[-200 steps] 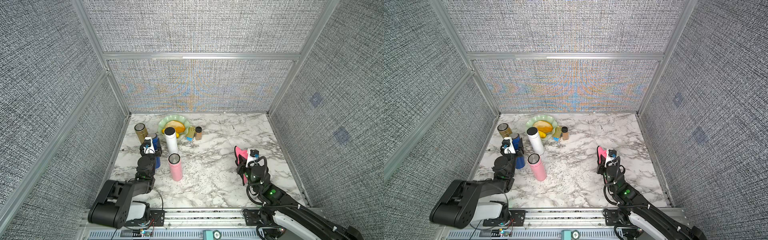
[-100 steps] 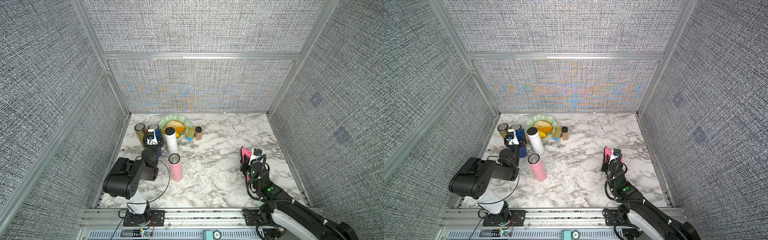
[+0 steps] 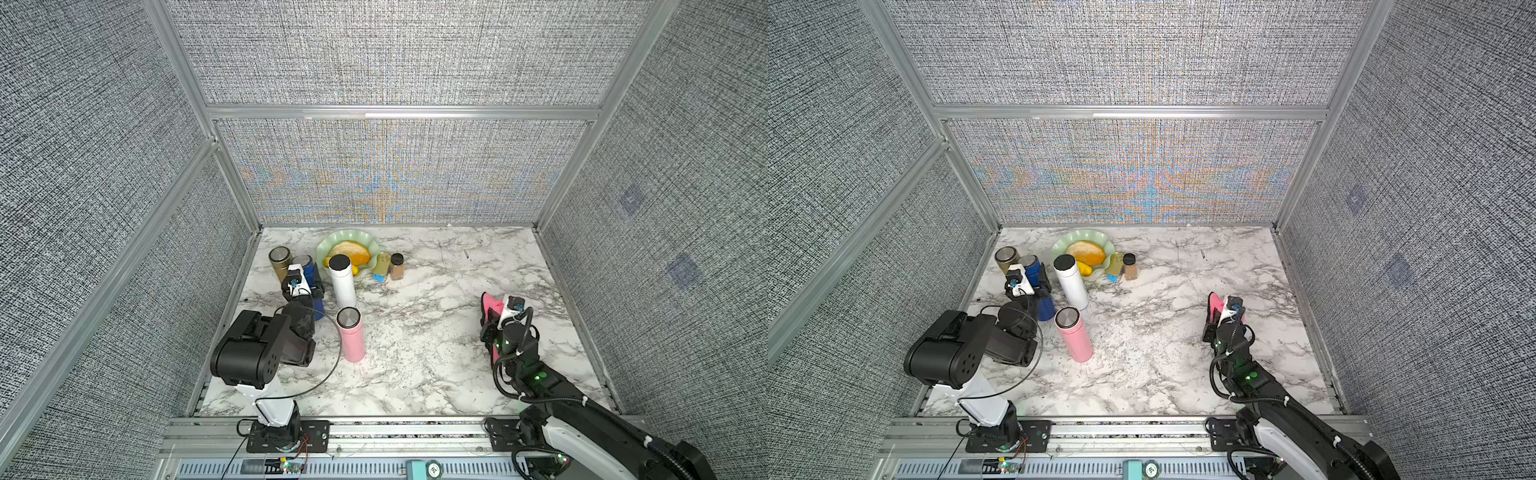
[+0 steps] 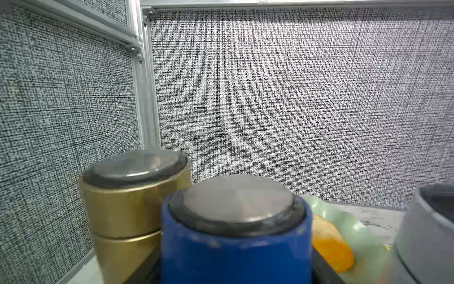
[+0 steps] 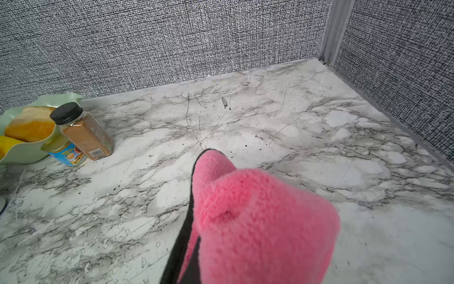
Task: Wipe the surface of the thermos
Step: Place the thermos at the center of the board.
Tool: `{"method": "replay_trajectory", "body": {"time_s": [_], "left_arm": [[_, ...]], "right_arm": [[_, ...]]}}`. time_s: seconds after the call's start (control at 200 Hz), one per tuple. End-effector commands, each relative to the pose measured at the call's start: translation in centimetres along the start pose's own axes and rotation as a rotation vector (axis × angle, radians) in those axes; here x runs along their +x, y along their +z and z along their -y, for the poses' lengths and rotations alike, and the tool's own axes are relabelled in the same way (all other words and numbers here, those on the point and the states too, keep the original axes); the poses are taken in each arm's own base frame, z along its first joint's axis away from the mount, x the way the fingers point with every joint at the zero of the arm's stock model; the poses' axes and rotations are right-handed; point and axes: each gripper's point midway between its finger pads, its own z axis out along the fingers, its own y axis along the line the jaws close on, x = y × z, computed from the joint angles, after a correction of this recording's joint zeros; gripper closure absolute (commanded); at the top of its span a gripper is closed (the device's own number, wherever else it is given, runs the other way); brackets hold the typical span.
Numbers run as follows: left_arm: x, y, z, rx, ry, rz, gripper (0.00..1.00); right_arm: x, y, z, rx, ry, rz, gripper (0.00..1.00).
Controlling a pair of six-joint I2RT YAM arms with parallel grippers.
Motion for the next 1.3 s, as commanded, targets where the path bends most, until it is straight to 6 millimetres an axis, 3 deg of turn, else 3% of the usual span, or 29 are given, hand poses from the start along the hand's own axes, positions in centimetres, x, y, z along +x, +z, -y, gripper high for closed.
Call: {"method": "replay_trajectory", "body": {"time_s": [0.0,0.335,0.49,0.555,0.585,0.605,0.95,1.051,1.146,1.216,1.296], "left_arm": [[-2.6,-0.8,-0.1,0.011,-0.066,0.102,0.26],[-2.1,-2.6,-0.2,0.031,-0.107,0.075,0.25],[-3.0,-3.7,-0.8,0.013,-0.129,0.092,0.19],[-3.8,-4.0,-0.9,0.012,-0.118,0.115,0.17],[-4.2,-4.2,-0.9,0.016,-0.113,0.125,0.04],[-4.6,-4.3,-0.8,0.021,-0.111,0.135,0.01],[-12.1,-8.7,0.6,0.182,-0.203,0.339,0.01],[-13.3,-7.7,1.3,0.210,-0.271,0.252,0.01],[-13.6,-6.1,2.3,0.224,-0.280,0.041,0.01],[-14.5,-6.7,3.3,0.271,-0.242,-0.044,0.04],[-15.5,-8.2,4.5,0.365,-0.224,-0.012,0.02]], "right_arm": [[-0.8,0.0,-0.2,-0.006,0.024,0.023,1.00],[-0.8,0.0,-0.1,-0.005,0.029,0.023,1.00],[-0.8,0.0,-0.1,-0.004,0.029,0.021,1.00],[-0.7,0.0,-0.1,-0.003,0.029,0.018,1.00],[-0.7,0.1,-0.1,-0.004,0.029,0.018,1.00],[-0.8,0.1,-0.2,-0.004,0.030,0.019,1.00],[-0.7,0.1,0.0,0.000,0.033,0.018,1.00],[-0.7,0.1,0.0,-0.001,0.032,0.018,1.00],[-0.7,0.1,0.0,0.001,0.032,0.015,1.00],[-0.7,0.1,0.0,0.000,0.032,0.014,1.00],[-0.7,0.1,-0.1,-0.001,0.033,0.013,1.00]]}}
